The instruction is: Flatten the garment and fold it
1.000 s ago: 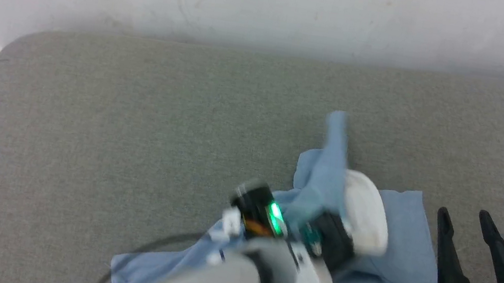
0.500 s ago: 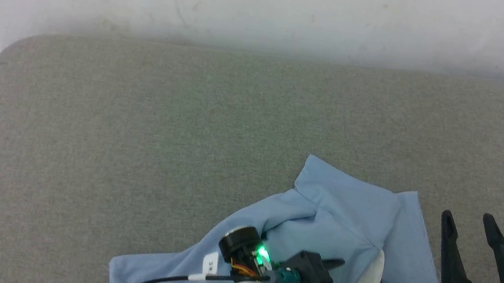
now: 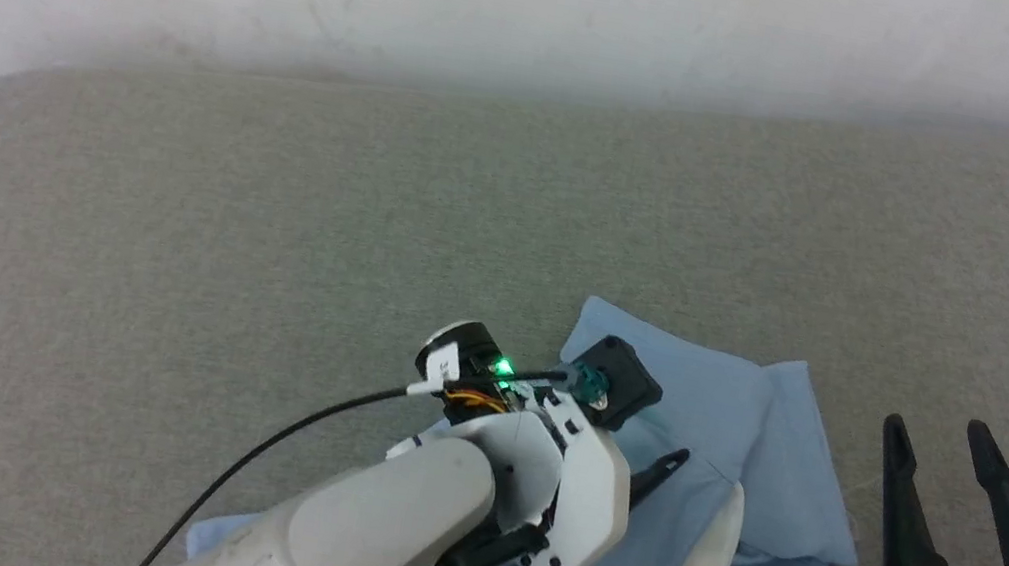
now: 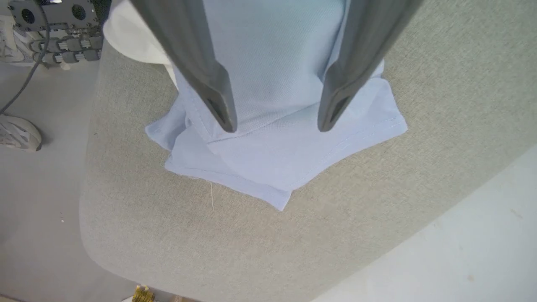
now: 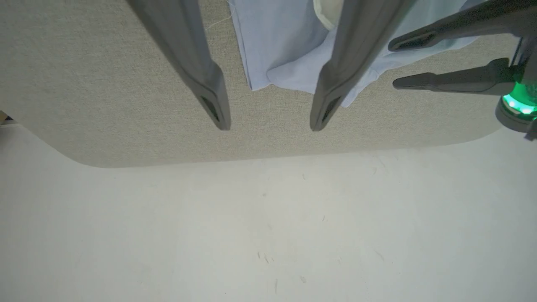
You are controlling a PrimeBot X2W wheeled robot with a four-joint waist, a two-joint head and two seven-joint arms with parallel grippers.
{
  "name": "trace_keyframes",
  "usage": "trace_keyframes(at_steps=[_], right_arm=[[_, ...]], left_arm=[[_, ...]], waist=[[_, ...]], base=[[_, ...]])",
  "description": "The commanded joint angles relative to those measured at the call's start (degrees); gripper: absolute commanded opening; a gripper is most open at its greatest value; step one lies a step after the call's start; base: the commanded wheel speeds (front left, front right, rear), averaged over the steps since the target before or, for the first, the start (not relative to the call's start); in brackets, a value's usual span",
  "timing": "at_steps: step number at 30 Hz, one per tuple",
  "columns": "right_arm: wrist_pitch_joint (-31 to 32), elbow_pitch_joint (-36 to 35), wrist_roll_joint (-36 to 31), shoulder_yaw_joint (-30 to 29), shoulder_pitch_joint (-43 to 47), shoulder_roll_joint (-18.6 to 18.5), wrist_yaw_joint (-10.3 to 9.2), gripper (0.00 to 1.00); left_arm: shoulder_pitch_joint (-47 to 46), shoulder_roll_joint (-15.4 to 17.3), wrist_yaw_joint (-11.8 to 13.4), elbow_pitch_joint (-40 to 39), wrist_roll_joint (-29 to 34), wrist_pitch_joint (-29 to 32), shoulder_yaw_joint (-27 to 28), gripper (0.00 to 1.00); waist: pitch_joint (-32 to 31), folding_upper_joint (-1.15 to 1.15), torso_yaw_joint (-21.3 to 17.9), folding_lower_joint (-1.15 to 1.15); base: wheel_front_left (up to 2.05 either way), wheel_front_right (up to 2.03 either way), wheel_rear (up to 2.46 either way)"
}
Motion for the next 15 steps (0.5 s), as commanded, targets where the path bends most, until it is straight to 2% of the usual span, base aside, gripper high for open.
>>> trace_keyframes(at_steps=[1, 6, 7, 8, 9, 15], right_arm=[[0.12, -0.22, -0.03, -0.1, -0.59, 0.13, -0.05, 1.0], [-0.31, 0.44, 0.6, -0.21, -1.0, 0.13, -0.05, 1.0], [-0.46, 0.64, 0.74, -0.33, -1.05, 0.13, -0.05, 1.0], [-0.6, 0.86, 0.86, -0.37, -1.1, 0.13, -0.05, 1.0], [-0.77, 1.04, 0.96, -0.44, -1.1, 0.13, -0.05, 1.0], [-1.31, 1.75, 1.22, -1.24, -0.95, 0.13, -0.05, 1.0]], left_arm=[[-1.35, -0.67, -0.76, 2.02, -1.04, 0.96, -0.11, 1.0], [-3.78, -1.44, -2.42, 8.28, -3.55, 4.63, -1.55, 1.0], [-4.04, -1.45, -2.61, 9.06, -4.09, 5.16, -1.79, 0.71], [-4.31, -1.36, -2.75, 9.62, -4.51, 5.31, -1.94, 0.3], [-4.52, -1.28, -2.87, 10.06, -4.92, 5.32, -2.06, 0.0], [-5.89, -0.19, -2.57, 9.86, -5.42, 1.55, -1.1, 0.0]], waist=[[1.61, 0.0, -2.08, 0.0], [3.32, 0.0, -4.9, 0.0], [3.53, 0.0, -5.25, 0.0], [3.7, 0.0, -5.64, 0.0], [3.77, 0.0, -5.86, 0.0], [3.83, 0.0, -5.74, 0.0]], base=[[0.0, 0.0, 0.0], [0.0, 0.0, 0.0], [0.0, 0.0, 0.0], [0.0, 0.0, 0.0], [0.0, 0.0, 0.0], [0.0, 0.0, 0.0]])
